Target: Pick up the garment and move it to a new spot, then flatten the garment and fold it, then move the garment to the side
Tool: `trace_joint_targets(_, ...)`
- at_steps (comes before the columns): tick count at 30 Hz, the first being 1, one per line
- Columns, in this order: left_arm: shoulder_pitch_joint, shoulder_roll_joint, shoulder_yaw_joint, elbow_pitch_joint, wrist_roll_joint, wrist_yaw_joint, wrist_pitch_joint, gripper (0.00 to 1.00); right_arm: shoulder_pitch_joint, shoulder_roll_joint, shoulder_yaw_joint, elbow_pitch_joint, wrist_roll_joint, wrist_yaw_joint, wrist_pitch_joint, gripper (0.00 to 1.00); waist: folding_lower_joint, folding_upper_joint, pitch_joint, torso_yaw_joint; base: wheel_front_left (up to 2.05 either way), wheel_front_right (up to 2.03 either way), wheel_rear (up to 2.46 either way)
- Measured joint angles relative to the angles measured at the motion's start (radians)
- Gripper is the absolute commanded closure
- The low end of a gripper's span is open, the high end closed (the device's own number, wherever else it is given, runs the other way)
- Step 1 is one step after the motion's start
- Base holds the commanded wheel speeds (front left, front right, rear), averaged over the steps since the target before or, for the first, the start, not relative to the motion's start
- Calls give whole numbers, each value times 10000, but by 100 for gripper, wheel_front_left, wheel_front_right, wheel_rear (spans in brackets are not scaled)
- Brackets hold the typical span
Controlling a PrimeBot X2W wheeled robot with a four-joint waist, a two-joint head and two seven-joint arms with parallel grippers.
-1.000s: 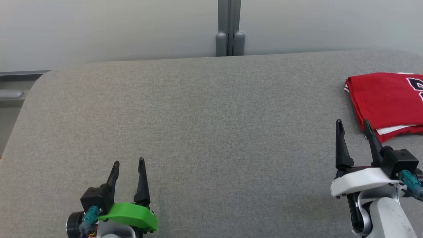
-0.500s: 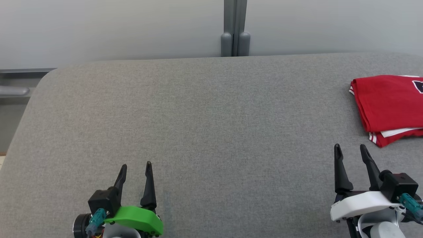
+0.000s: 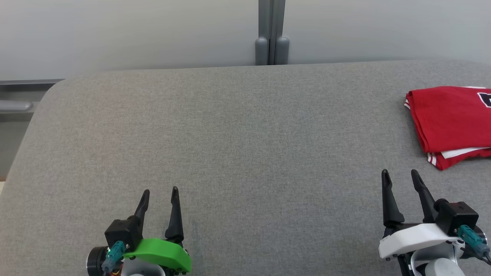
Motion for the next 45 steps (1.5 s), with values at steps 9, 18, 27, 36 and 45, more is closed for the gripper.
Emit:
trace_joint_targets(9,153,-38,19,244,-12,-19,61,100,87,67,25,418,12,0,19,100,0,0,-23,-16,0,0,0)
trace_joint_targets(18,222,-44,376,228,-1448,-199,506,100,113,82,-54,527,1618,0,462,100,0,0,-46,-66,0,0,0)
trace_joint_targets(27,213,-48,788,86,-2786,-382,886,100,25,81,-117,537,3172,0,855,100,1,0,-67,-115,0,0,0)
trace_joint_targets(36,201,-52,1151,-33,-4019,-579,1243,100,-83,75,-188,552,4567,0,1206,100,1,0,-89,-165,0,0,0)
trace_joint_targets(45,168,-58,1480,-134,-5187,-734,1597,100,-246,69,-261,571,5871,0,1538,100,1,0,-111,-215,0,0,0)
